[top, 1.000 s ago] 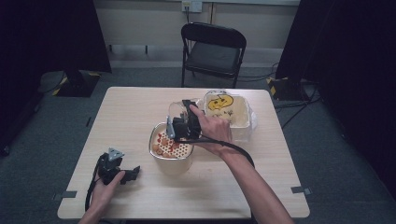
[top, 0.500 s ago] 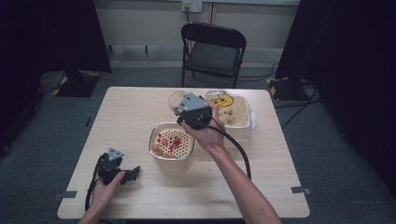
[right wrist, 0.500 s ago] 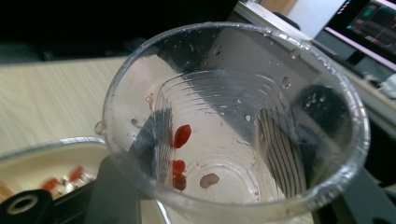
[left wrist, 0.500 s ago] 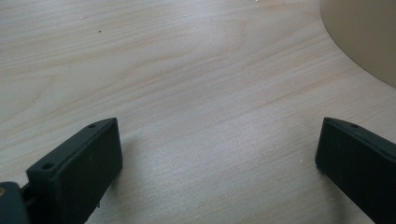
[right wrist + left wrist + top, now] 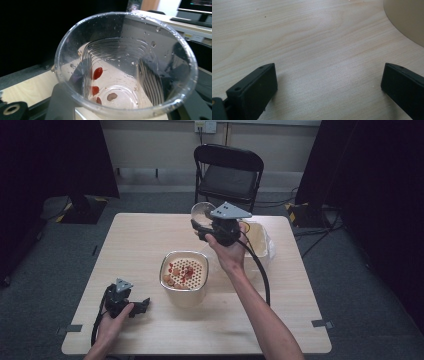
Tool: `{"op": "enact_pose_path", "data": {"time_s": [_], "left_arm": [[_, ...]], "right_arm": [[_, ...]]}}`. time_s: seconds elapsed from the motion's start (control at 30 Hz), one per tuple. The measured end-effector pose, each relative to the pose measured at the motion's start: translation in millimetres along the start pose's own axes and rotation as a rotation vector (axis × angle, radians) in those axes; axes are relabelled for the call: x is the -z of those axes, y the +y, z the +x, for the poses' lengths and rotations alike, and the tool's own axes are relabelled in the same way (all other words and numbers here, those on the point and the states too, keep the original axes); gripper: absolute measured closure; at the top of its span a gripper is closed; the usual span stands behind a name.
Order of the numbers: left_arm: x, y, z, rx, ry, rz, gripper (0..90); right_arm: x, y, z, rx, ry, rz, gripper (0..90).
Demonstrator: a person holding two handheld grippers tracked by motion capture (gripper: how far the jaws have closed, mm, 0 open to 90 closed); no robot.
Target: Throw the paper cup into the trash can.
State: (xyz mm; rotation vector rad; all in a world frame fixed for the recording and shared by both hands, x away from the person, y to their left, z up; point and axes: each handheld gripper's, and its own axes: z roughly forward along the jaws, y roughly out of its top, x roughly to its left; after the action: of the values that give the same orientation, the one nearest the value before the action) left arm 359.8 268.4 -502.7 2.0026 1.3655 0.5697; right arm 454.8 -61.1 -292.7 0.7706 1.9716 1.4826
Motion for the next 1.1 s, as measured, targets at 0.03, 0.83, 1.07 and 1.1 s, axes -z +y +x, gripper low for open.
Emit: {"op": "enact_pose_path", "data": {"time_s": [0.03, 0.83, 1.07, 1.1], "left_arm": [[-0.1, 0.0, -0.1, -0.001, 0.005, -0.001, 0.0], [-0.1, 0.0, 0.0, -0.002, 0.003, 0.001, 0.0], [-0.2, 0.0, -0.1, -0.002, 0.002, 0.0, 0.0], [-0.2, -0.1, -0.3, 0.002, 0.002, -0.001, 0.0]], "right_arm": [[2.6, 0.0, -5.0, -0.014, -0.003, -0.004, 46.0], [33.5, -30.5, -88.4, -0.132, -0.154, 0.119, 37.5], [30.8, -34.6, -97.2, -0.145, -0.181, 0.14, 21.2], [30.6, -34.8, -98.4, -0.149, -0.18, 0.146, 20.5]]}}
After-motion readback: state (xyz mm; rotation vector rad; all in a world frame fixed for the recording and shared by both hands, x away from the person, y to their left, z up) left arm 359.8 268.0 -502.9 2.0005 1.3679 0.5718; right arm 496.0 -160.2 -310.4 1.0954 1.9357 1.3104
